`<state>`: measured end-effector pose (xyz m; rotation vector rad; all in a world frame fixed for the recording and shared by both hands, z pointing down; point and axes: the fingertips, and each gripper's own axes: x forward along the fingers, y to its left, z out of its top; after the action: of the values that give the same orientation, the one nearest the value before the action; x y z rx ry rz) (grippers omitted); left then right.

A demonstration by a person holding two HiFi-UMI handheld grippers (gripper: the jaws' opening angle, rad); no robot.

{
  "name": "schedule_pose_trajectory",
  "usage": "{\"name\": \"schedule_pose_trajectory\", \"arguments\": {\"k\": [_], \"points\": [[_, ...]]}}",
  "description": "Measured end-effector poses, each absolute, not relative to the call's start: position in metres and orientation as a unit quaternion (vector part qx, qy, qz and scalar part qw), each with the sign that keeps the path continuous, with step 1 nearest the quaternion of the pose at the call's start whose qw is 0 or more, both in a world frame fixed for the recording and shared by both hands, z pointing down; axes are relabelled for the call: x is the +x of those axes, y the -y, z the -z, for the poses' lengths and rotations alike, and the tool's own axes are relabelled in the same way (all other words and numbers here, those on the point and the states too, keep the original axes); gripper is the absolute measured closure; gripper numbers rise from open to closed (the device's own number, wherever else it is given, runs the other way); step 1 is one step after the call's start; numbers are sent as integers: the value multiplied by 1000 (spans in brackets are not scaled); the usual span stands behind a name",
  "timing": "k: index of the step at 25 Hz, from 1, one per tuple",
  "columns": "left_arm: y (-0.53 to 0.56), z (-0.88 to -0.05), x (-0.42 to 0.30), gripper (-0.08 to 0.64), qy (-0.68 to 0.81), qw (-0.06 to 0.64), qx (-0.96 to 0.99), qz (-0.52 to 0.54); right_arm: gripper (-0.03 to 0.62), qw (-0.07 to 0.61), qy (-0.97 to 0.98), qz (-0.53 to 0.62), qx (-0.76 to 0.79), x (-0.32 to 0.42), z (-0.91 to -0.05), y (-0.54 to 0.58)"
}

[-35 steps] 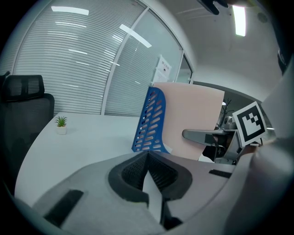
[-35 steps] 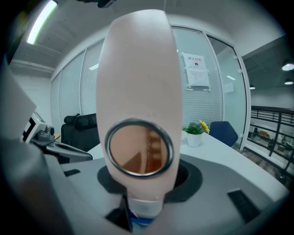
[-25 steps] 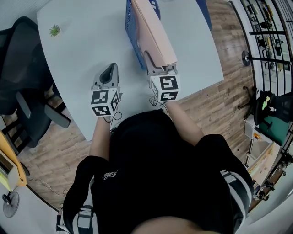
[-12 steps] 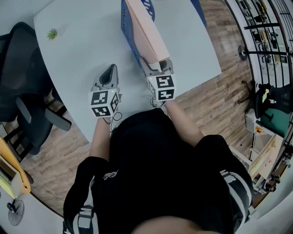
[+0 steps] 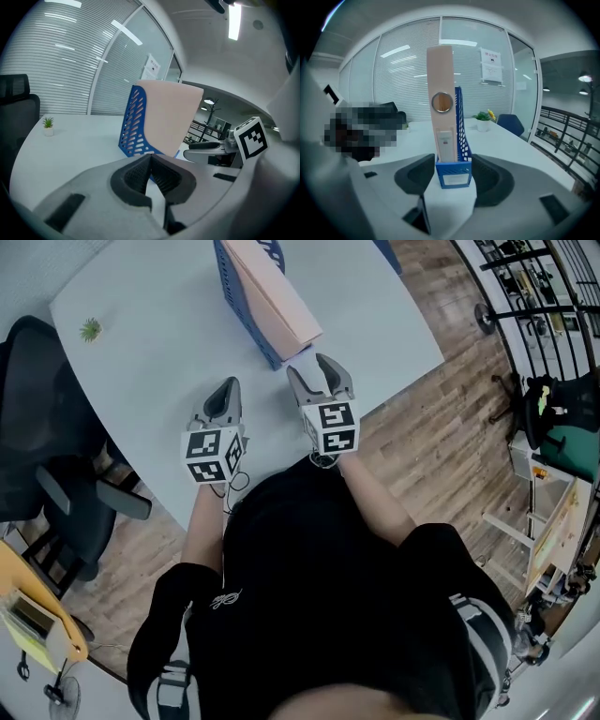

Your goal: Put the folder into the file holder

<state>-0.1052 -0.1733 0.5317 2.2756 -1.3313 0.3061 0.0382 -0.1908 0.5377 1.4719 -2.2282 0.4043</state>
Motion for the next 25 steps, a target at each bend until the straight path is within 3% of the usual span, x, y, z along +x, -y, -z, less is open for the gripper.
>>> {"name": "schedule_pose_trajectory", "arguments": {"k": [11, 17, 22, 25], "points": [[146, -554, -26, 554, 414, 238, 861, -178, 364, 248, 767, -180, 563, 130, -554, 138], [115, -566, 51, 554, 379, 247, 869, -202, 434, 303, 762, -171, 545, 194, -566, 95], [101, -565, 120, 554, 338, 245, 884, -212, 572, 311, 742, -143, 576, 252, -558, 70], [99, -565, 164, 554, 316, 228, 895, -215, 588, 317, 732, -134, 588, 286, -559, 60]]}}
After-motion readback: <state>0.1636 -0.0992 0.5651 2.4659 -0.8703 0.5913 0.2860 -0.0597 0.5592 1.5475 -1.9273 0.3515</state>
